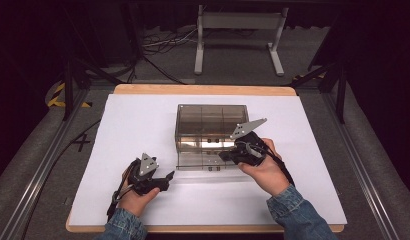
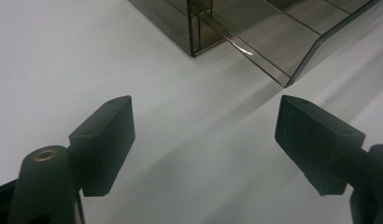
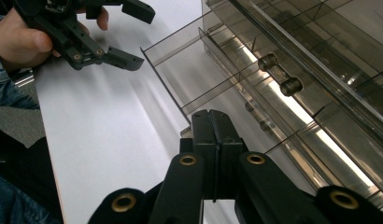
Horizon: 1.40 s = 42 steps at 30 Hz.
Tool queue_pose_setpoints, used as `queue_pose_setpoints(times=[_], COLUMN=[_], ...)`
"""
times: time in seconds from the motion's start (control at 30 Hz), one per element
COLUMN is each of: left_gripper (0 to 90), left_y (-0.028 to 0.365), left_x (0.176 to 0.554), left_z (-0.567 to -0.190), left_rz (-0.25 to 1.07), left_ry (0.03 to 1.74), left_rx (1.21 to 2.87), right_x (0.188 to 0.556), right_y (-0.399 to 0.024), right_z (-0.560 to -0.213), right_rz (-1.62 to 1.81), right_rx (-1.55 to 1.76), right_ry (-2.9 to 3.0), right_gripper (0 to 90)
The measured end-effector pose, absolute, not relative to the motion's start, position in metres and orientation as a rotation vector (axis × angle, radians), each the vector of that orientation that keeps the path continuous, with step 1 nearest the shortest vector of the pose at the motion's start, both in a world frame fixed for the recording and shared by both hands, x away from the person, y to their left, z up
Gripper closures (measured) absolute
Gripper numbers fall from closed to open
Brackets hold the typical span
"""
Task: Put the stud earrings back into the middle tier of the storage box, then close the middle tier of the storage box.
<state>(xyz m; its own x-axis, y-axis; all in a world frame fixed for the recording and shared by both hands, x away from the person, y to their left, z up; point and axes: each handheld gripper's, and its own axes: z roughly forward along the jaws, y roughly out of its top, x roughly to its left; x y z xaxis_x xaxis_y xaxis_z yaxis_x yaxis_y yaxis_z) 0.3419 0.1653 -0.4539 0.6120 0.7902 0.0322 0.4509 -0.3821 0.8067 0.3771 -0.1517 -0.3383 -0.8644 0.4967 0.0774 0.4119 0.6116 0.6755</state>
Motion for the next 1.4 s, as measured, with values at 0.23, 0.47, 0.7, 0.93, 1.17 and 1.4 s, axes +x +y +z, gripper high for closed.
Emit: queue_pose_setpoints(times=[0.23, 0.47, 0.7, 0.93, 1.17, 1.4], left_gripper=[20.6, 20.5, 20.5, 20.5, 20.5, 20.5], left_y=[0.165, 0.166, 0.166, 0.165, 0.166, 0.166], left_x=[0.342, 0.342, 0.342, 0.342, 0.342, 0.342], left_z=[-0.454, -0.454, -0.454, -0.454, -0.454, -0.454], left_rz=[0.532, 0.538, 0.534, 0.533, 0.534, 0.533], left_ry=[0.976, 0.971, 0.973, 0.971, 0.970, 0.969], left_rx=[2.034, 2.039, 2.037, 2.039, 2.040, 2.040], right_x=[0.368, 0.364, 0.360, 0.360, 0.361, 0.363], right_y=[-0.151, -0.146, -0.141, -0.141, -0.140, -0.137], right_z=[-0.337, -0.342, -0.349, -0.356, -0.362, -0.368], right_rz=[1.095, 1.021, 0.976, 0.935, 0.888, 0.846], right_rx=[0.686, 0.630, 0.551, 0.530, 0.490, 0.469], right_ry=[2.743, 2.798, 2.852, 2.893, 2.930, 2.961], right_gripper=[89.7, 89.8, 89.8, 89.7, 89.7, 89.8])
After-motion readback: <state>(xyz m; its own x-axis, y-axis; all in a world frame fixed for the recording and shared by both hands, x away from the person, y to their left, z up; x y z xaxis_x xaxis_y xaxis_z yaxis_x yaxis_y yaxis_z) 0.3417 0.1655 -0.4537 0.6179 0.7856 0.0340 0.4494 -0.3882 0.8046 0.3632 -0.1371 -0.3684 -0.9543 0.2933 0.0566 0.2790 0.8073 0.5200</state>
